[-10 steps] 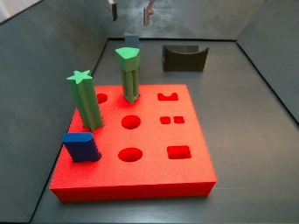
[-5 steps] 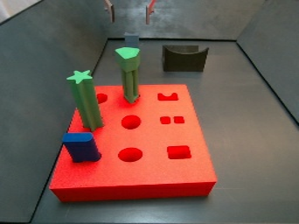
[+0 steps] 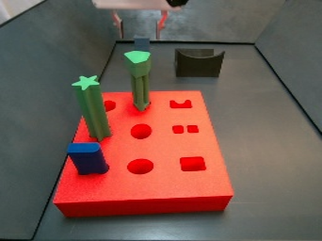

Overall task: Pick up the arch object. Move up. Rotate the arch object. Move to above the board. Insert the arch object.
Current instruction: Rotate the arch object.

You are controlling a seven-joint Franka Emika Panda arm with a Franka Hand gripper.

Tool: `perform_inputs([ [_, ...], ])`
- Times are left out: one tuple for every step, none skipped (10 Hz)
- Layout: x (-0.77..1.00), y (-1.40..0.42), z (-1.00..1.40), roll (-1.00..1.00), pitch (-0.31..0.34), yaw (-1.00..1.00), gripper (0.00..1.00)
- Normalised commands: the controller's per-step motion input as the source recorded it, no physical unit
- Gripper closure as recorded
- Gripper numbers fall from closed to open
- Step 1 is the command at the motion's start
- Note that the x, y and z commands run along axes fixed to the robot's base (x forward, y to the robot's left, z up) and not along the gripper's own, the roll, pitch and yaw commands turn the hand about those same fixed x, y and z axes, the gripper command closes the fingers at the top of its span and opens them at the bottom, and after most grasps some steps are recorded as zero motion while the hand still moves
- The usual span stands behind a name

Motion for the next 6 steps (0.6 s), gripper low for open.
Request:
perform_inputs([
  [0.03, 0.0, -0.71, 0.05, -0.03, 0.04, 0.0],
  [0.04, 0.01, -0.58, 0.07, -0.028, 0.03, 0.0],
  [0.04, 0.01, -0.41, 0.09, -0.022, 0.02, 0.0],
  [0.04, 0.01, -0.33, 0.1, -0.022, 0.02, 0.0],
  [0.04, 0.01, -0.18, 0.12, -0.017, 0.01, 0.0],
  [0.0, 0.0, 0.0, 0.13, -0.007, 0.01, 1.0],
])
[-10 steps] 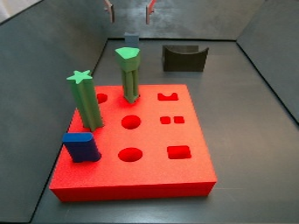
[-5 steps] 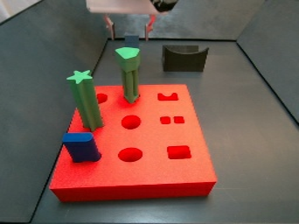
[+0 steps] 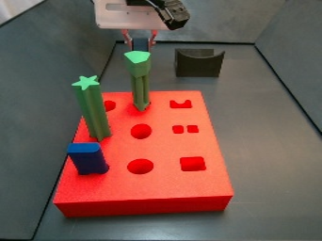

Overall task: Pick up the arch object. Move up. Rotate the arch object. Move to above the board. Insert the arch object.
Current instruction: Move to above the board.

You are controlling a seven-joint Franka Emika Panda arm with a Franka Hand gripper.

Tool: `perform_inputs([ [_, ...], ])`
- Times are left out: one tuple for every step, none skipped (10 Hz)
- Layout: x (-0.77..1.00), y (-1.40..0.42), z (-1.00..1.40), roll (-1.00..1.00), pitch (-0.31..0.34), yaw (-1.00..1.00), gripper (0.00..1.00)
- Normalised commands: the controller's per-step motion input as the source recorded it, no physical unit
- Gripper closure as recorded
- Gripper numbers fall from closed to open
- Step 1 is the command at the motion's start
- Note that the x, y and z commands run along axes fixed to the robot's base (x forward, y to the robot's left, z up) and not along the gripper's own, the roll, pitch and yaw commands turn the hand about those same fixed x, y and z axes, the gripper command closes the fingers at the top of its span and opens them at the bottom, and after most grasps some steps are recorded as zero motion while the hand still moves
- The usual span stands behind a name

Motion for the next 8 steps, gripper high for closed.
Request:
perform_inputs([
  [-0.12, 0.05, 1.0, 0.03, -0.018, -0.17, 1.0],
  [-0.13, 0.04, 1.0, 0.03, -0.008, -0.16, 1.0],
  [-0.12, 0.04, 1.0, 0.01, 0.0, -0.12, 1.0],
  [-0.11, 0.04, 1.0, -0.01, 0.015, -0.09, 1.0],
  [-0.1, 0.04, 1.0, -0.05, 0.035, -0.06, 1.0],
  [-0.1, 0.03, 1.0, -0.07, 0.033, -0.04, 1.0],
  [-0.1, 0.03, 1.0, -0.1, 0.023, -0.03, 1.0],
  [-0.09, 0.03, 1.0, -0.12, 0.016, -0.03, 1.0],
])
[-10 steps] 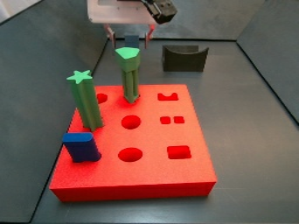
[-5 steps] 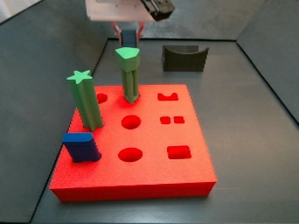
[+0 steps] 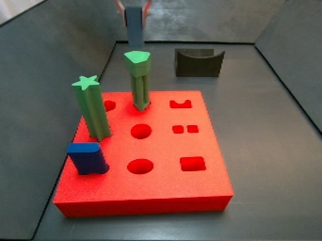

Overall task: Pick up the arch object. Move up. Rotate the arch object. Move to above the board. Insert the arch object.
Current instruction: Move to above the board.

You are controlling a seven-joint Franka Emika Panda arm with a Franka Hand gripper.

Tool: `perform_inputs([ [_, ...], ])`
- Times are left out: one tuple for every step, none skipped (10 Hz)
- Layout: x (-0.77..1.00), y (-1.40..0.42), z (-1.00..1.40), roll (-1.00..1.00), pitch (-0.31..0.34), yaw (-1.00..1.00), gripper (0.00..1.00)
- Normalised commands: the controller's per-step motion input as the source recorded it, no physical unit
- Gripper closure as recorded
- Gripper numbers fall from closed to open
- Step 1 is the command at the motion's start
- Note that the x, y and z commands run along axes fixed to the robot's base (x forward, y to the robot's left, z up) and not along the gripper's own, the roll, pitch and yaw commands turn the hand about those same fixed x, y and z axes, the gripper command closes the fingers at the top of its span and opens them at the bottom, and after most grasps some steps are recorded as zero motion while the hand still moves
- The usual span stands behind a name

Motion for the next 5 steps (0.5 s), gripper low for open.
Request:
perform_inputs([
  [-0.09, 0.03, 1.0, -0.14, 0.009, -0.03, 1.0],
  [-0.09, 0.02, 1.0, -0.15, 0.005, -0.03, 1.0],
  [-0.08, 0.02, 1.0, -0.14, 0.007, -0.02, 1.0],
  [-0.08, 0.02, 1.0, -0.14, 0.012, -0.02, 1.0],
  [-0.07, 0.02, 1.0, -0.15, 0.019, -0.02, 1.0],
])
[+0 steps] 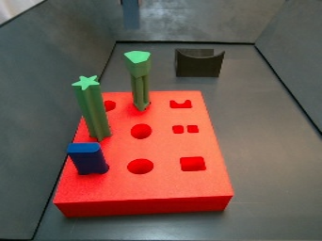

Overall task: Pick up the arch object. Move up. Rotate the arch object. Move to above the board. Insert the arch object.
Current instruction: Move to above the board.

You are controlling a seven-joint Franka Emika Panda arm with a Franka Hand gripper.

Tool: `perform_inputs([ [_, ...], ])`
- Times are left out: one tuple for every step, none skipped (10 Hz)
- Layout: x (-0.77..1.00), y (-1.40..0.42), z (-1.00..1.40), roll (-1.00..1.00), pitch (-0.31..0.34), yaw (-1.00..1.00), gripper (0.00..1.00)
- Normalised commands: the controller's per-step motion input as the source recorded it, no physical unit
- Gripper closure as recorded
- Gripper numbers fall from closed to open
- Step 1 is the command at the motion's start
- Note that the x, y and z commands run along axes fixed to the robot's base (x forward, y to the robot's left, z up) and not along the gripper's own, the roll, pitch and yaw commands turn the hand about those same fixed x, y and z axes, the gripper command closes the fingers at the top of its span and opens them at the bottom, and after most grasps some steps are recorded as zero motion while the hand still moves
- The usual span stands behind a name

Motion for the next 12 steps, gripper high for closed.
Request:
perform_inputs([
  [-0.04, 0.02, 0.8, -0.15, 0.03, -0.02, 1.0],
  [-0.02, 0.02, 0.65, -0.14, 0.044, -0.02, 1.0],
  [0.01, 0.02, 0.44, -0.14, 0.059, -0.02, 1.0],
  [0.0, 0.01, 0.28, -0.15, 0.063, -0.02, 1.0],
  [0.3, -1.0, 0.32, 0.05, 0.287, -0.03, 1.0],
  [0.3, -1.0, 0.31, 0.06, 0.274, -0.03, 1.0],
  [0.31, -1.0, 0.32, 0.13, 0.263, 0.02, 1.0],
  [0.32, -1.0, 0.31, 0.08, 0.198, 0.01, 1.0],
  [0.33, -1.0, 0.31, 0.05, 0.17, 0.02, 1.0],
  [0.34, -1.0, 0.31, 0.04, 0.16, 0.01, 1.0],
  [0.35, -1.0, 0.31, 0.02, 0.138, 0.01, 1.0],
  [0.36, -1.0, 0.31, 0.01, 0.127, 0.01, 1.0],
])
